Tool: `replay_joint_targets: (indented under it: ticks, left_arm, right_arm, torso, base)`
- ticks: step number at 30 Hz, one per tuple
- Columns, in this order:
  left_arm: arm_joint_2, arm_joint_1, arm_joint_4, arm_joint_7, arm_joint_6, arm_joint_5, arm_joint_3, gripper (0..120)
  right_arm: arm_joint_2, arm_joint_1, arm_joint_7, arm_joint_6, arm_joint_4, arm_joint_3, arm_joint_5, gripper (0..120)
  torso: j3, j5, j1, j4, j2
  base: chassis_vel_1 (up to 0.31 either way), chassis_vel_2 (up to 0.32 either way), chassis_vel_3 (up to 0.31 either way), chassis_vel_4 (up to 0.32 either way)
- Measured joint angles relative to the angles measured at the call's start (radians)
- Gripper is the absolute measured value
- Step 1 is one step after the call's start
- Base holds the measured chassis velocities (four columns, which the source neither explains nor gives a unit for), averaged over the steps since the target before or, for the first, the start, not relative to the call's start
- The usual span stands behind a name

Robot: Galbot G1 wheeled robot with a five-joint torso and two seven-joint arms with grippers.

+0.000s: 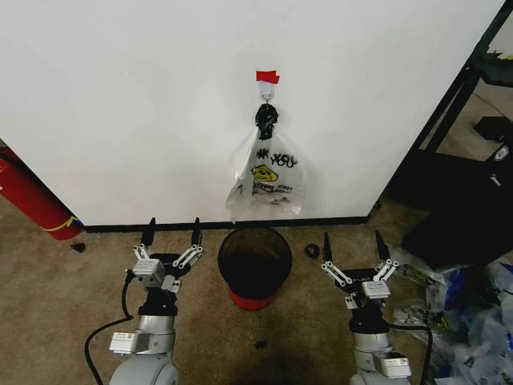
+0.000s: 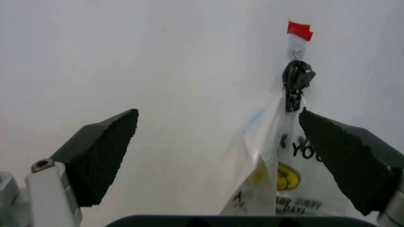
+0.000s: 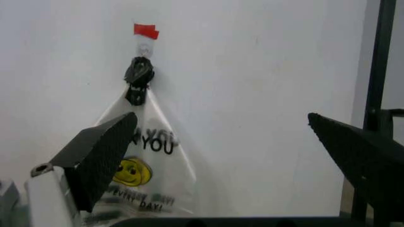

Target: Pick up the garbage bag from the wall and place it over the trash bin.

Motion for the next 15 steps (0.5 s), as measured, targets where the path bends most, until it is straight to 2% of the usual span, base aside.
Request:
replay_joint_targets:
  ticks: [11, 15]
  left_arm:
    - [0.067, -0.035, 0.013, -0.005, 0.003, -0.082, 0.011, 100]
    - [0.071, -0.033, 0.012, -0.007, -0.004, -0.087, 0.008, 100]
  right_arm:
    - [-0.021, -0.02, -0.017, -0.005, 0.028, 0.01, -0.012, 100]
    - [-0.018, -0.033, -0.017, 0.0, 0.04, 0.013, -0.011, 100]
  torso:
    - [0.0, 0.0, 0.0, 0.0, 0.0]
    - [0.0, 0.0, 0.0, 0.0, 0.0]
  base:
    - [0.0, 0.0, 0.0, 0.0]
    - [0.0, 0.0, 0.0, 0.0]
